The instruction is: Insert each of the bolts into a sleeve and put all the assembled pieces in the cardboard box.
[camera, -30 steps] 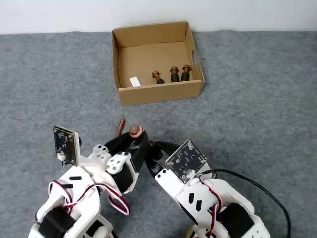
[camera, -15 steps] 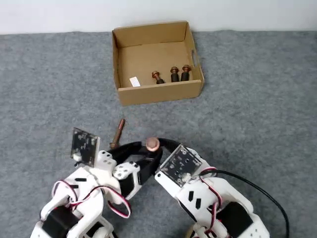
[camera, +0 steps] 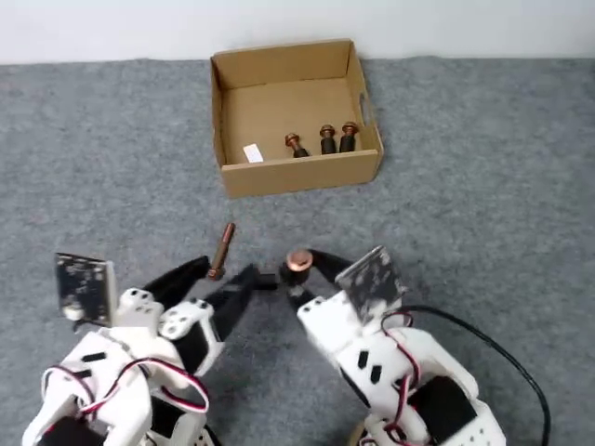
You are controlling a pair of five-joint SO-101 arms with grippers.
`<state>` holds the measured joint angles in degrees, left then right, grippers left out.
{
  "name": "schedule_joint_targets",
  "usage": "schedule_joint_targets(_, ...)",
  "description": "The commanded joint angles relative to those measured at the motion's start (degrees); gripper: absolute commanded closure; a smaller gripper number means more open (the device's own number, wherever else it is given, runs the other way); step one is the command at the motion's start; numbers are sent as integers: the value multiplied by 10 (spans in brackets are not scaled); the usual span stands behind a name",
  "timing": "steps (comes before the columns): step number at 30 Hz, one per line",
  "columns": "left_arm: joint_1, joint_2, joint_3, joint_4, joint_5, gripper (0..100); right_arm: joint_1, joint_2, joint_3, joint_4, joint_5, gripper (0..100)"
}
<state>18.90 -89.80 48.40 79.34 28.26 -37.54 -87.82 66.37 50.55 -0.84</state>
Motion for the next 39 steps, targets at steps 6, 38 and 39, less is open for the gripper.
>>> schedule_joint_targets(6, -149, 1, 54, -4, -73, 996, 101, 223, -180, -22, -87, 991)
schedule_joint_targets(38, -223, 2, 240, -84, -81, 995, 211, 1173, -821, -270, -33, 990)
schedule_joint_targets(39, -223, 2, 240, -83, -81, 995, 211, 1191, -833, -253, -18, 990)
